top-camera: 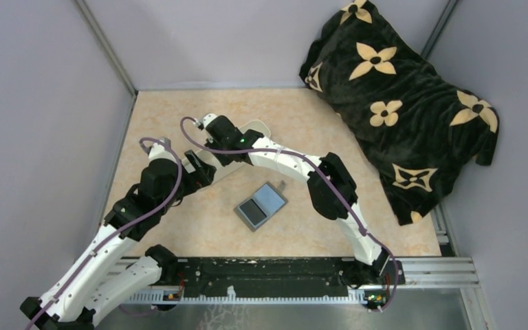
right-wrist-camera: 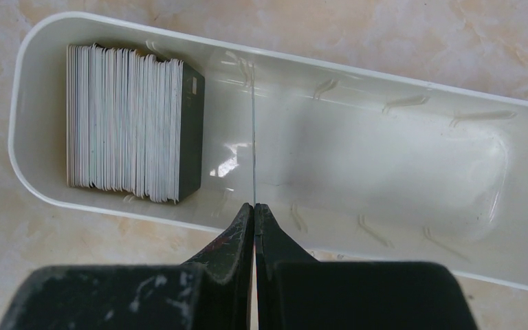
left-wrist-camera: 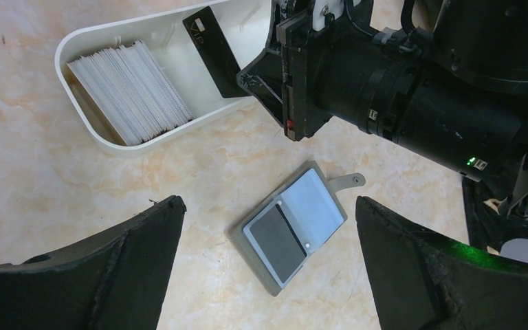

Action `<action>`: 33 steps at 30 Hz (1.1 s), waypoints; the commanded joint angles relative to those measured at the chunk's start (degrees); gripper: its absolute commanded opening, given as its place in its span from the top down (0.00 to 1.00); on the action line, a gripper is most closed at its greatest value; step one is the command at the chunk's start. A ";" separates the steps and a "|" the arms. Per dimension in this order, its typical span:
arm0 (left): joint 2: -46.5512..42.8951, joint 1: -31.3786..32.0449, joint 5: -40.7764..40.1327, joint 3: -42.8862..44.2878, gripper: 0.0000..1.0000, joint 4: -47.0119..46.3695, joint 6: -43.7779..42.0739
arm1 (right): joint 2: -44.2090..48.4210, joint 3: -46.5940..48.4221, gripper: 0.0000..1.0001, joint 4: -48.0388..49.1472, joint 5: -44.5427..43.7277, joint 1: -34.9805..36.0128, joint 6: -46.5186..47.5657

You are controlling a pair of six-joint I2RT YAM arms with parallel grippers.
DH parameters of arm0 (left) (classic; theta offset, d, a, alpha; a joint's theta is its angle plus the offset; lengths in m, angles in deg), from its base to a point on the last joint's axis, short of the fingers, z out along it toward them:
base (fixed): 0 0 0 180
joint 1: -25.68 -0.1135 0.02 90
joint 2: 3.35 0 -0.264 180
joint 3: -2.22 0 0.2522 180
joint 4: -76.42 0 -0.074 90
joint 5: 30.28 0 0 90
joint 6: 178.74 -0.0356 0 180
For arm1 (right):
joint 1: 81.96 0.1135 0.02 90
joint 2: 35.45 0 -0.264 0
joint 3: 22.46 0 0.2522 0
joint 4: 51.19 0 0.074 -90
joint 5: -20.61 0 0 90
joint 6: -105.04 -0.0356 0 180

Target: Take the credit cards out of the card holder

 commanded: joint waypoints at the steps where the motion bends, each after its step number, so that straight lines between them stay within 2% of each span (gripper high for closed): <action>1: -0.27 -0.42 0.46 -0.71 0.00 -0.19 -1.05 | -0.56 3.96 1.00 -0.50 -0.67 0.88 0.82; 7: 0.00 -0.42 1.60 -2.25 0.00 -1.27 -0.74 | -1.76 6.75 1.00 -2.06 -0.52 1.39 0.99; 17: -0.03 -0.41 2.17 -2.12 0.00 -1.53 -1.44 | -9.19 21.73 1.00 -13.42 -2.43 2.26 1.25; 33: -0.02 -0.42 1.93 -2.56 0.00 -1.16 -2.21 | -11.35 21.83 1.00 -13.09 -1.33 2.48 -0.32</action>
